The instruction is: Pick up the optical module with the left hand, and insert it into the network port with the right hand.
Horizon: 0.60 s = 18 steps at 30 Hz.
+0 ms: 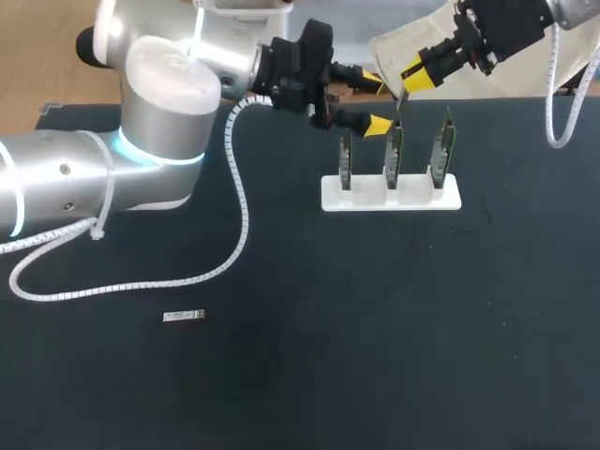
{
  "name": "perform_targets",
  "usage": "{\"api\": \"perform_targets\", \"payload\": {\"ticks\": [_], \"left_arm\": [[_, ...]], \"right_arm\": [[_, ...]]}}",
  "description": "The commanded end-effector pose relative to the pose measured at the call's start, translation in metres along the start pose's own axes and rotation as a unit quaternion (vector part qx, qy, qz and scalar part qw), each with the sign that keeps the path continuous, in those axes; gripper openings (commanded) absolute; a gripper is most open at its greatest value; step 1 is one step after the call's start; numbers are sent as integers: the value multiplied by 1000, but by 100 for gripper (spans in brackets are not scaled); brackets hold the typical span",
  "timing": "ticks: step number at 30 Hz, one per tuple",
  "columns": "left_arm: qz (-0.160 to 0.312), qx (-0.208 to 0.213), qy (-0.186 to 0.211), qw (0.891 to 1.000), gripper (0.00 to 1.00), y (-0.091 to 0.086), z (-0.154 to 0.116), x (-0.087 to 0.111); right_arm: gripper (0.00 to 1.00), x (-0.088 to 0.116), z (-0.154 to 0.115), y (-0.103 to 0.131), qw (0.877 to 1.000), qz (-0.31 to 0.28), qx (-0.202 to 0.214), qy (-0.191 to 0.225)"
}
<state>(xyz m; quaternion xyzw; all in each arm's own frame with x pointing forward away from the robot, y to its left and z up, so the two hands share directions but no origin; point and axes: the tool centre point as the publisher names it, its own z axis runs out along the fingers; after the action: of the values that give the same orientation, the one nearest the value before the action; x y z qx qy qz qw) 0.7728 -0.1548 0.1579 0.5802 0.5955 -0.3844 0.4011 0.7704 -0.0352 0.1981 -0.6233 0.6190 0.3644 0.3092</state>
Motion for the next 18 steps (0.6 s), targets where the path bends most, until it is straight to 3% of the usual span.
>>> {"api": "perform_targets", "payload": {"ticks": [1,6,18], "left_arm": [[0,0,17,1000,100,-3,-3,1],[11,15,65,998,100,-2,2,0],[-9,16,73,997,100,-1,3,7]], "right_arm": [[0,0,0,0,1000,-2,0,-1],[0,1,0,-1,1000,-1,1,-2],[0,2,-1,-2,1000,0,2,-2]]}}
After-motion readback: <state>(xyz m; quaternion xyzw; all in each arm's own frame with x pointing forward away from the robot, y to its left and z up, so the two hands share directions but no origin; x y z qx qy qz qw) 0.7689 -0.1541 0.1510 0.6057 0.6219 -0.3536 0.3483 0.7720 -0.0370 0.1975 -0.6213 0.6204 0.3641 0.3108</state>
